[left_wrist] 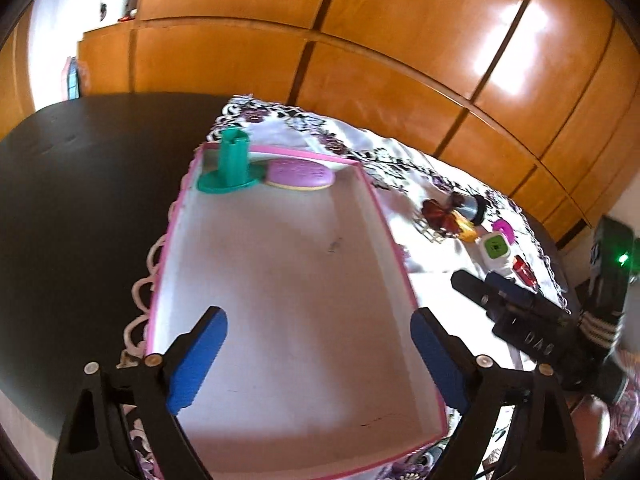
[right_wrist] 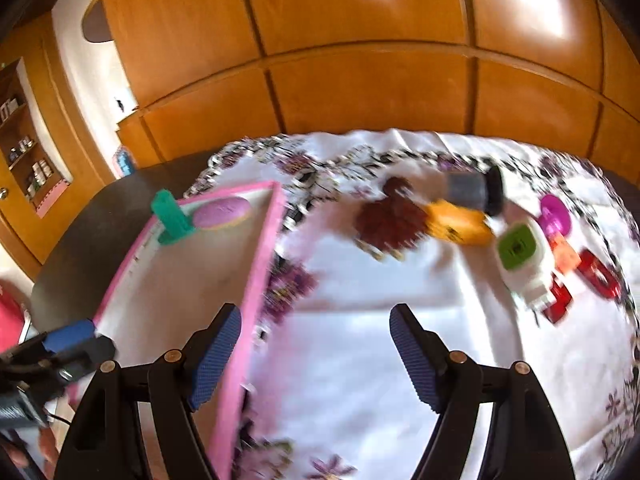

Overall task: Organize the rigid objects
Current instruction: 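Move the right tool to the green-white plug and close on it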

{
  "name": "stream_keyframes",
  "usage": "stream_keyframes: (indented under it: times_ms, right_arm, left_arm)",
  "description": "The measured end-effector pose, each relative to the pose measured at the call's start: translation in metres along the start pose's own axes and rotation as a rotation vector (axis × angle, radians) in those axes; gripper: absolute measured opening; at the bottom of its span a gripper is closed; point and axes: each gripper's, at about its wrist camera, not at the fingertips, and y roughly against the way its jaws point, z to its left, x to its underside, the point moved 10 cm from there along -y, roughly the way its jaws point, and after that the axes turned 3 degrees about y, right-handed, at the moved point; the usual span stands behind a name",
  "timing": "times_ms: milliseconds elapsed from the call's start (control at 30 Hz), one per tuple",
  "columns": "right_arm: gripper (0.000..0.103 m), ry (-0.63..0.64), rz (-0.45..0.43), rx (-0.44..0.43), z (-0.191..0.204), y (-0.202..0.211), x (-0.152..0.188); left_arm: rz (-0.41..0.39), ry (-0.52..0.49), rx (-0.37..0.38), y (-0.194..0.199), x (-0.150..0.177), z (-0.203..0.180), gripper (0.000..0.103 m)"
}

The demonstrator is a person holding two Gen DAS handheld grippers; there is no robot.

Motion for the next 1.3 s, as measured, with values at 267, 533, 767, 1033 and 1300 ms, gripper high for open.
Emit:
stream_keyframes:
  times_ms: [267, 533, 767, 1033, 1300]
  right_arm:
    - [0.078, -0.039, 0.011, 0.078, -0.051, 0.016, 0.031]
    - [0.078, -0.087, -0.009, 0.136, -0.096, 0.031, 0.050]
    - [0.078, -0.154, -0.016, 0.159, -0.131, 0.037, 0.059]
    - [0.077, -0.163, -0.037, 0.135, -0.152, 0.039, 0.049]
    - [0.075, -0.169, -0.076, 0.107, -0.161, 0.024, -0.001]
  left_arm:
    - [0.014, -0.072, 0.011, -0.004, 0.004, -0.031, 0.095]
    - [0.033, -0.159, 0.015, -0.012, 0.013, -0.068, 0.100]
    - [0.048, -0.207, 0.024, -0.016, 0.018, -0.091, 0.100]
    - [0.057, -0.228, 0.038, -0.021, 0.018, -0.111, 0.100]
    - [0.063, -0.233, 0.030, -0.024, 0.021, -0.116, 0.100]
